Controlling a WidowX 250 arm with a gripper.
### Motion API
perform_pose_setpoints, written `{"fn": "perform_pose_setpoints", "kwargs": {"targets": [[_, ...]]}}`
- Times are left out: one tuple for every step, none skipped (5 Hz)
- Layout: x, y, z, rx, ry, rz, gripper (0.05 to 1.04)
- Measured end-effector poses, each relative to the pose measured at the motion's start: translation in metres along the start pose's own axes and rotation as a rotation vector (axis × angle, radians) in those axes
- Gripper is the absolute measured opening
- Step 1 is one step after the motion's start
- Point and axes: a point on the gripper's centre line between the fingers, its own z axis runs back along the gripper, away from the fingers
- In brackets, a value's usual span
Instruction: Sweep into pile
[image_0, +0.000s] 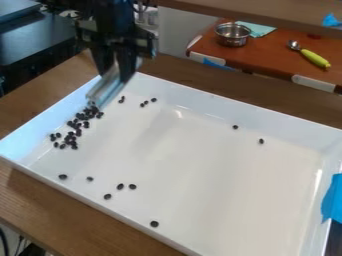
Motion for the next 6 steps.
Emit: {"fn": "perform_pose_setpoints", "kwargs": {"targets": [[-0.003,-0.036,0.016,-0.025,0.027,0.029,0.361],[-0.015,-0.093,0.019,-0.012,0.053,-0.01,0.361],[-0.024,-0.13,0.016,0.008,0.024,-0.018,0.361],[-0.045,-0.163,0.003,0.021,-0.021,-0.056,0.361],[-0.062,-0.174,-0.013,0.048,-0.05,-0.073,0.361],[-0.076,-0.182,-0.026,0.069,-0.079,-0.108,0.361]]}}
